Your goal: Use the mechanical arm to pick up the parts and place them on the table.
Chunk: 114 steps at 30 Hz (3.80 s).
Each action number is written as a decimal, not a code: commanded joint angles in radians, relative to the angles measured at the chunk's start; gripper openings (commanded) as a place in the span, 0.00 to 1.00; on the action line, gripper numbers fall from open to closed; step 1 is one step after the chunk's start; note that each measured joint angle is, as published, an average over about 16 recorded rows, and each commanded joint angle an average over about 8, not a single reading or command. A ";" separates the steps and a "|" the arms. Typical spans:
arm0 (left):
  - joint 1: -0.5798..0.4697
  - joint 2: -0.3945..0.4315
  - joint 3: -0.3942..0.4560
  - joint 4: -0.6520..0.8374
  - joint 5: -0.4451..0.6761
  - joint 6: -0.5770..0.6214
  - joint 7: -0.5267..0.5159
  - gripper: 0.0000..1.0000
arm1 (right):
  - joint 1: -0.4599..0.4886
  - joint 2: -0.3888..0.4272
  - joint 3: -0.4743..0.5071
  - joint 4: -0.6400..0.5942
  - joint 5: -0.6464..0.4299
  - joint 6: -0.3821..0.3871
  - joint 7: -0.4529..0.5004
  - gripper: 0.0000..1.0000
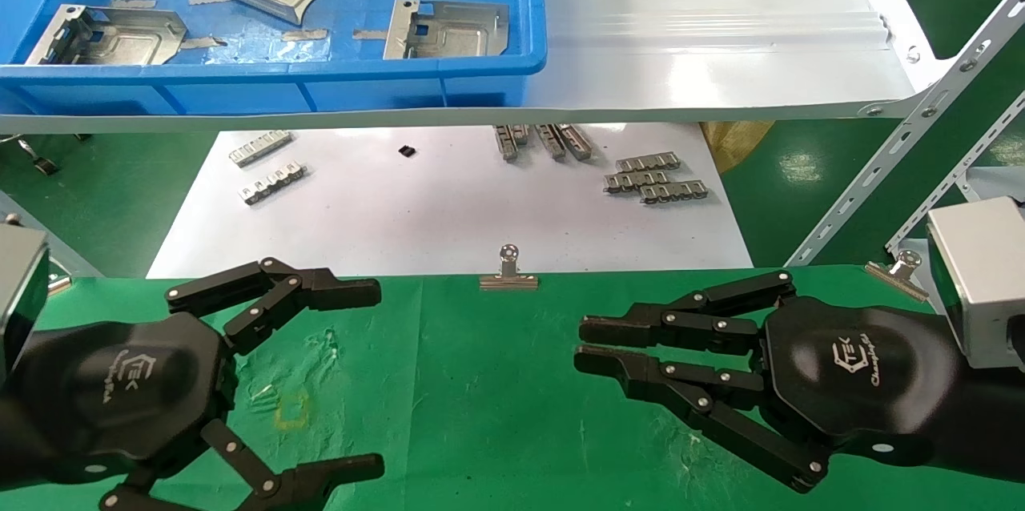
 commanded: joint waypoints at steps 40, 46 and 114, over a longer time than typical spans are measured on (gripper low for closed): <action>-0.978 0.562 0.248 1.215 0.630 -0.724 0.141 0.00 | 0.000 0.000 0.000 0.000 0.000 0.000 0.000 1.00; -1.005 0.576 0.275 1.263 0.668 -0.731 0.136 0.00 | 0.000 0.000 0.000 0.000 0.000 0.000 0.000 1.00; -0.767 0.201 0.547 0.529 0.361 0.094 0.438 0.00 | 0.000 0.000 0.000 0.000 0.000 0.000 0.000 1.00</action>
